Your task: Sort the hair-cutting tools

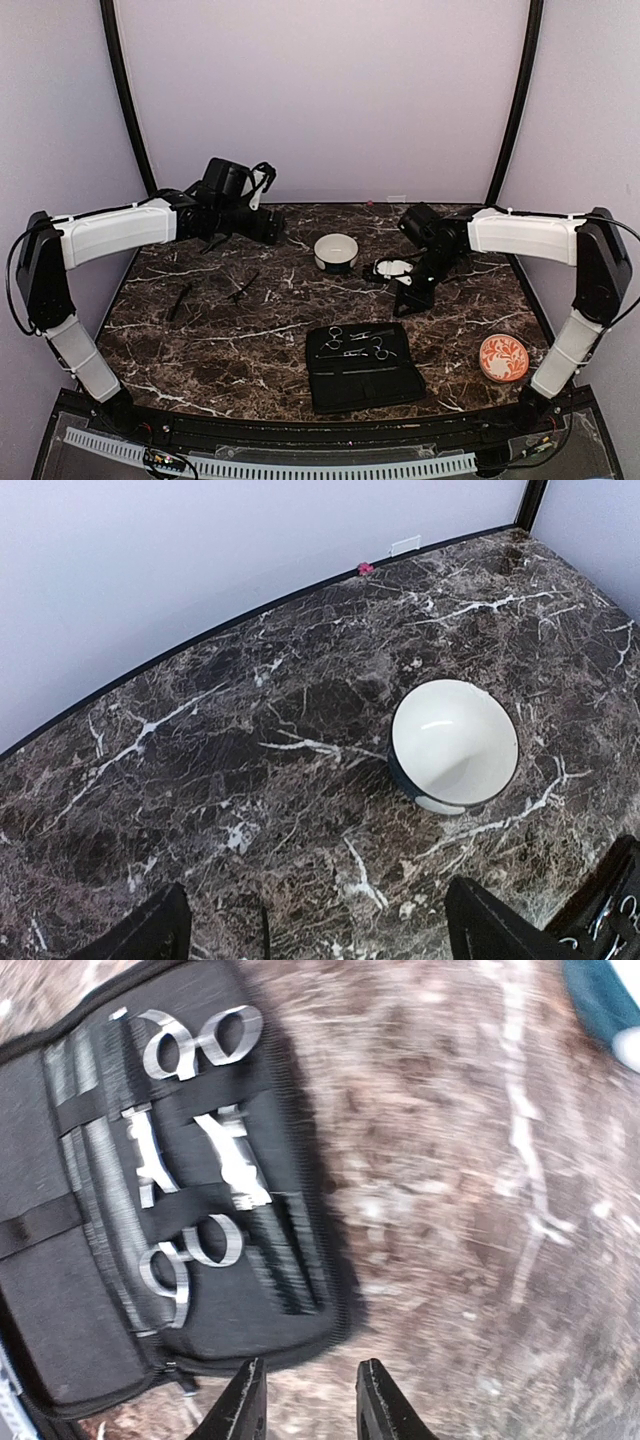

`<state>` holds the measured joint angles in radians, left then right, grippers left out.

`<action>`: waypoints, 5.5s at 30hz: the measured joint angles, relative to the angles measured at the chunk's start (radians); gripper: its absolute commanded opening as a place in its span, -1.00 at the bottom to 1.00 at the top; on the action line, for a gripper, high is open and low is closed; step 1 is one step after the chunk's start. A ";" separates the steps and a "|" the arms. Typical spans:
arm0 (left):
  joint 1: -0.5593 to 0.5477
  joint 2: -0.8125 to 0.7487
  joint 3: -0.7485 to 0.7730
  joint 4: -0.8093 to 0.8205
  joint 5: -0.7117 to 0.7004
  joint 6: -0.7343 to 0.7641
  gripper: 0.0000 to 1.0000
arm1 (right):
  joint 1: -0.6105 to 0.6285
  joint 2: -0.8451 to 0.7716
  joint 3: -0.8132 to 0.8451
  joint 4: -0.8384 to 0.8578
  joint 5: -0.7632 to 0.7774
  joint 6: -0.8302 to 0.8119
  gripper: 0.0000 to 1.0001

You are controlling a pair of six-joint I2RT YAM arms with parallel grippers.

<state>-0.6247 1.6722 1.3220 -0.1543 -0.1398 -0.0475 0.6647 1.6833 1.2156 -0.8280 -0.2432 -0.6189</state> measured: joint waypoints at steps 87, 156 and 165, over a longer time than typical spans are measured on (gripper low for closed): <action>0.151 0.391 0.183 -0.634 0.120 0.156 -0.71 | -0.019 -0.002 0.036 0.086 0.016 -0.046 -0.65; -0.560 0.527 0.409 -0.828 0.476 0.218 -0.99 | 0.245 -0.363 -0.594 0.227 0.111 -0.106 -0.86; -0.569 0.544 0.430 -0.846 0.460 0.219 -0.99 | 0.245 -0.372 -0.599 0.227 0.111 -0.109 -0.84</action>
<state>-1.1934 2.2158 1.7523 -1.0004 0.3202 0.1715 0.9100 1.3113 0.6170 -0.6010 -0.1318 -0.7277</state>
